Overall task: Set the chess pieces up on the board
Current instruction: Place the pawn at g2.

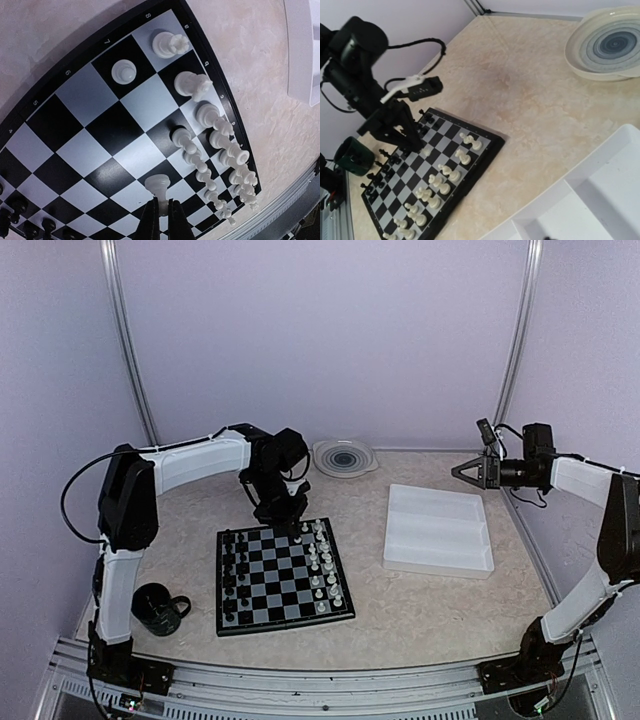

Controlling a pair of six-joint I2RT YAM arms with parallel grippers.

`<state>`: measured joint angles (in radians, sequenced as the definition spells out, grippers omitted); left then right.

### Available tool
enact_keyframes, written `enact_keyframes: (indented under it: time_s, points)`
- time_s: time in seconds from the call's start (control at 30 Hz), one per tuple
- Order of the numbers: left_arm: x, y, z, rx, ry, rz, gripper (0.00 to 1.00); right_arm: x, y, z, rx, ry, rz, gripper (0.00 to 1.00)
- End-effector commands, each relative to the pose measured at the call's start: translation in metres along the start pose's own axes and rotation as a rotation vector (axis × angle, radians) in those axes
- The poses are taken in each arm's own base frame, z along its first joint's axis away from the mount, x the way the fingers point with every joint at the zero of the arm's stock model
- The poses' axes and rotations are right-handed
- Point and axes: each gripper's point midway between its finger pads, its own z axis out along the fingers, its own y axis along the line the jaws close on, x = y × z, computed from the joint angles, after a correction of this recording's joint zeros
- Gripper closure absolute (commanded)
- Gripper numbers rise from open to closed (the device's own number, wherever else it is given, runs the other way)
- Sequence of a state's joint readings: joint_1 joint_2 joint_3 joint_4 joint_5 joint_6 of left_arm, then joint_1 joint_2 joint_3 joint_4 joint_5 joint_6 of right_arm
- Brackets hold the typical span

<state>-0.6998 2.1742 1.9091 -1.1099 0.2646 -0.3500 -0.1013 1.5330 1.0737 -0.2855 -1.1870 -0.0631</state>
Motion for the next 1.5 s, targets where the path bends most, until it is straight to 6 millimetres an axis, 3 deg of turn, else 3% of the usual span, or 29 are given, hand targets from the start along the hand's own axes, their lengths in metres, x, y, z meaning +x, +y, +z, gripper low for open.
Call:
enact_keyframes:
  time_s: [0.0,0.37,1.1,1.47]
  points:
    - [-0.013,-0.002,0.005,-0.009,-0.020,0.032,1.00,0.000,0.003,-0.004,0.017,-0.002,-0.021,0.47]
    - [-0.031,-0.004,0.021,0.007,-0.046,0.029,1.00,0.003,0.004,-0.004,0.015,-0.001,-0.023,0.47]
    - [-0.042,0.000,0.037,0.009,-0.048,0.019,0.96,0.006,0.001,-0.002,0.010,0.002,-0.019,0.47]
    - [-0.046,0.001,0.039,0.005,-0.052,0.018,0.83,0.008,-0.002,-0.001,0.007,0.006,-0.009,0.47]
